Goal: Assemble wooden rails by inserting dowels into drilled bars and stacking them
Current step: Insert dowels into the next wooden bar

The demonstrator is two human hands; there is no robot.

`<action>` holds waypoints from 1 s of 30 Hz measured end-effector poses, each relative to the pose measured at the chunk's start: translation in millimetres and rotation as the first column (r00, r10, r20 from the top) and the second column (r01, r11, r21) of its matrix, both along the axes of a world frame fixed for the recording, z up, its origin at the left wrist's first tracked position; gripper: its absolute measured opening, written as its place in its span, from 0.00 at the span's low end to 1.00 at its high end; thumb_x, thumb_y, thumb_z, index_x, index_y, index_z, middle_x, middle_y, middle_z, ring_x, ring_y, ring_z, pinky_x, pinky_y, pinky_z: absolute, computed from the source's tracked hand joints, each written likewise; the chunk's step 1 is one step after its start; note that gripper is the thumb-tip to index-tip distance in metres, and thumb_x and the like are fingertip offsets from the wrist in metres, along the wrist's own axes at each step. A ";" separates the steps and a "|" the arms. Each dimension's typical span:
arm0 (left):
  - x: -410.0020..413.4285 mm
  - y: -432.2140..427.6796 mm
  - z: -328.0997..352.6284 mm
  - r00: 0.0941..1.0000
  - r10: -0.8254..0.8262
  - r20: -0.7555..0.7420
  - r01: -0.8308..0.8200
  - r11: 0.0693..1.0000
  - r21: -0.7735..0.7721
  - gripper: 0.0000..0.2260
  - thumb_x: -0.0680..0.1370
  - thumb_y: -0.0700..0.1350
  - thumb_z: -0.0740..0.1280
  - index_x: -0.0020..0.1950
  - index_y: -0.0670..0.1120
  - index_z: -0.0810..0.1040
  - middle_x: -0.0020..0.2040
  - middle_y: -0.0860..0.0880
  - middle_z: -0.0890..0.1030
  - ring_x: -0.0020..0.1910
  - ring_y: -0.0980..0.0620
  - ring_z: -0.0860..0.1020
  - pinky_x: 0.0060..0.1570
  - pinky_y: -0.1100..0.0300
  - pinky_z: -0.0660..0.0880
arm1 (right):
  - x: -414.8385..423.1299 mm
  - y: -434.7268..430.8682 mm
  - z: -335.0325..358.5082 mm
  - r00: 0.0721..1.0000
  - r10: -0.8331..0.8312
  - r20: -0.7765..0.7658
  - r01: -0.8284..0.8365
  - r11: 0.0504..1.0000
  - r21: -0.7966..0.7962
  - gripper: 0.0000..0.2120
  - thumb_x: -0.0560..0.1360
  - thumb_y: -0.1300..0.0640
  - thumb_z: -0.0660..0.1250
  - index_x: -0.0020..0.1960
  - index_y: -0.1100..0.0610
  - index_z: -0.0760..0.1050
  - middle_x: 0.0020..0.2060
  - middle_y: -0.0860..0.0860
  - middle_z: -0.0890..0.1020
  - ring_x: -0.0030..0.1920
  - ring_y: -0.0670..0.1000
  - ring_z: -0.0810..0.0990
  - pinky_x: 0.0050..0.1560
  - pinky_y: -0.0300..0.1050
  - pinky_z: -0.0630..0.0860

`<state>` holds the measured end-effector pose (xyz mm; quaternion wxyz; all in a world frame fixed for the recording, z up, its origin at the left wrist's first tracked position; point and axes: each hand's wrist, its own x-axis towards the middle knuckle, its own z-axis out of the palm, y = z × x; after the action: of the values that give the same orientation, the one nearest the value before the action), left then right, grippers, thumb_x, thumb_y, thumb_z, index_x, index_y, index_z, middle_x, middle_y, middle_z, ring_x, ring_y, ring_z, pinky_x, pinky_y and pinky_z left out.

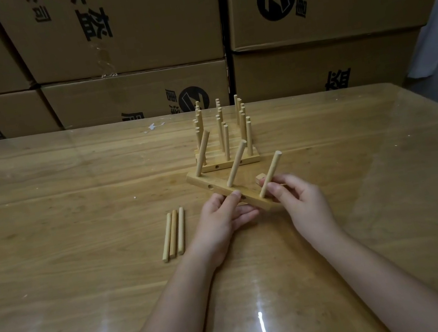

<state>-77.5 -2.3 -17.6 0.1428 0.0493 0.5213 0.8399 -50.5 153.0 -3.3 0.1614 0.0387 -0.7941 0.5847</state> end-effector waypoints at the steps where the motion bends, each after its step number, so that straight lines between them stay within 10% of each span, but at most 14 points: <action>1: 0.0 0.1 -0.1 1.000 -0.002 0.000 0.002 1.000 0.002 0.08 0.81 0.41 0.60 0.57 0.38 0.73 0.50 0.38 0.84 0.49 0.44 0.84 0.45 0.59 0.80 | 0.0 0.0 -0.2 1.000 -0.004 -0.006 0.004 1.000 0.004 0.09 0.77 0.59 0.64 0.55 0.57 0.80 0.50 0.49 0.82 0.54 0.47 0.79 0.58 0.52 0.74; 30: 3.4 -1.4 9.8 0.997 0.058 0.044 -0.063 0.992 0.111 0.12 0.81 0.41 0.60 0.60 0.33 0.70 0.49 0.38 0.84 0.48 0.45 0.84 0.47 0.58 0.81 | -2.6 -4.1 -7.7 0.999 0.021 -0.028 -0.021 1.000 -0.013 0.11 0.72 0.61 0.70 0.53 0.51 0.77 0.50 0.49 0.80 0.48 0.43 0.79 0.50 0.35 0.75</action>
<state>-74.1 -3.7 -7.8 0.1250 0.0244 0.4713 0.8728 -53.1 149.0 -11.0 0.1665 0.0542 -0.7873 0.5911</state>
